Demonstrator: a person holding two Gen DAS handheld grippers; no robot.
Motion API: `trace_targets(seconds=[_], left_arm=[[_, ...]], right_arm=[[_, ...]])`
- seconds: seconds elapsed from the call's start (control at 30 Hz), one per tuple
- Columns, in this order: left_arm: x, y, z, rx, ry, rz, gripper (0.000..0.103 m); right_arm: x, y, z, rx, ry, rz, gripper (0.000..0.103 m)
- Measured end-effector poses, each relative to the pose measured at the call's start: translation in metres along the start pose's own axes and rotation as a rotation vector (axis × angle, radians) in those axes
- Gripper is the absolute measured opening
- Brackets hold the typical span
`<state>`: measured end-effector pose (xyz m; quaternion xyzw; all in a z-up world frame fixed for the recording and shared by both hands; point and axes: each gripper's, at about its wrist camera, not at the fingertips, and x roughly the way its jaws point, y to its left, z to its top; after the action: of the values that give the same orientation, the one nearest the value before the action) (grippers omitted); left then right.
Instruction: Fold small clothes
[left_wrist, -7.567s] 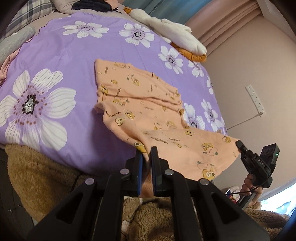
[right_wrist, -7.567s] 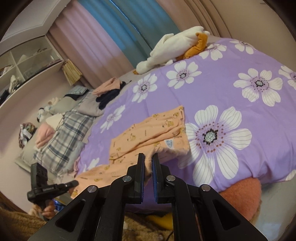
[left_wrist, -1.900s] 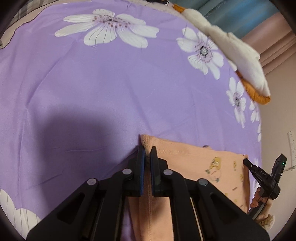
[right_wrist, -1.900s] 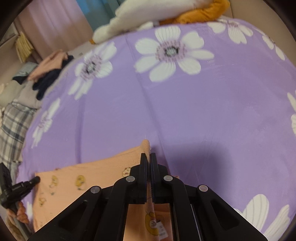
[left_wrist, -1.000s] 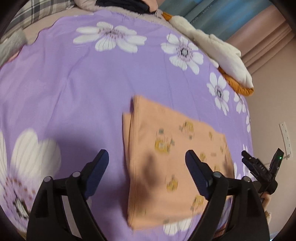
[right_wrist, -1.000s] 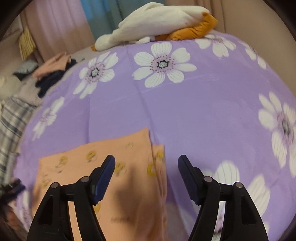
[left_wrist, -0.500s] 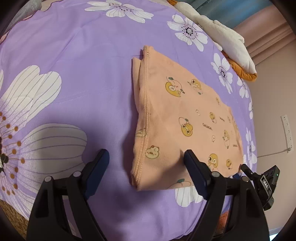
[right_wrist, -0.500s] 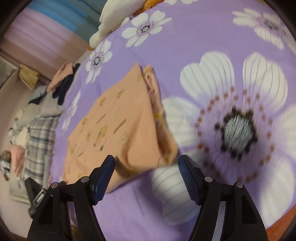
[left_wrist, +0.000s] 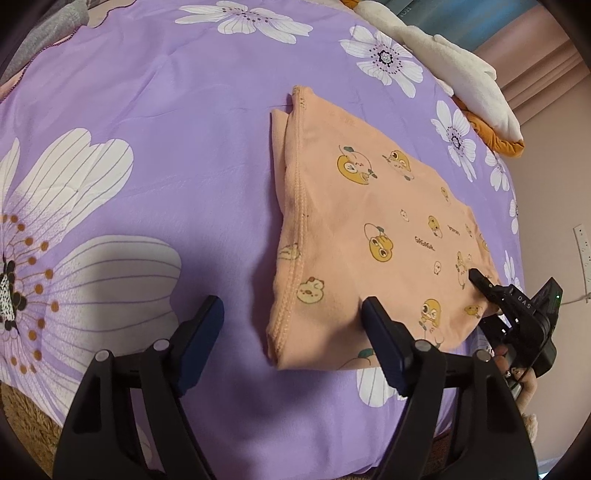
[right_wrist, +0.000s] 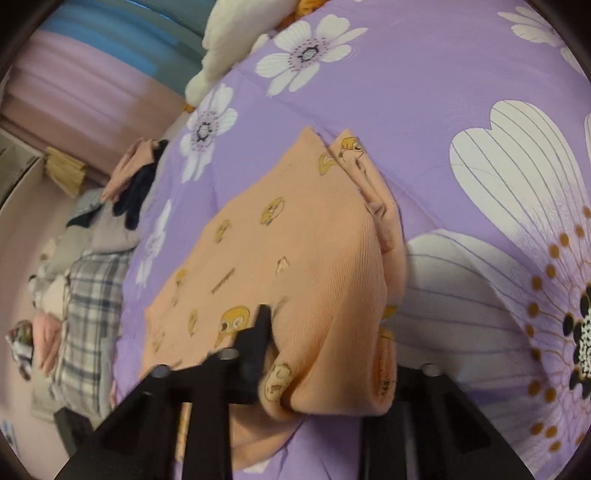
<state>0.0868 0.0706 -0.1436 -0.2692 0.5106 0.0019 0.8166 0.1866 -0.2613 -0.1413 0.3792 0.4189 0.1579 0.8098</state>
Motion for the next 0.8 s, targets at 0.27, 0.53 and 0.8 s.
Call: trace_targets(seconds=[0.27, 0.53, 0.8], left_arm=[[-0.008, 0.001, 0.002, -0.032, 0.017, -0.011, 0.076], [-0.018, 0.0, 0.002, -0.019, 0.003, -0.01, 0.076], [-0.028, 0.004, 0.004, -0.01, -0.03, 0.019, 0.076]], right_arm=[[-0.031, -0.002, -0.003, 0.027, -0.07, -0.006, 0.011], [-0.067, -0.004, 0.011, -0.035, -0.18, -0.187, 0.011], [-0.077, 0.062, 0.022, -0.41, -0.214, -0.288, 0.011]])
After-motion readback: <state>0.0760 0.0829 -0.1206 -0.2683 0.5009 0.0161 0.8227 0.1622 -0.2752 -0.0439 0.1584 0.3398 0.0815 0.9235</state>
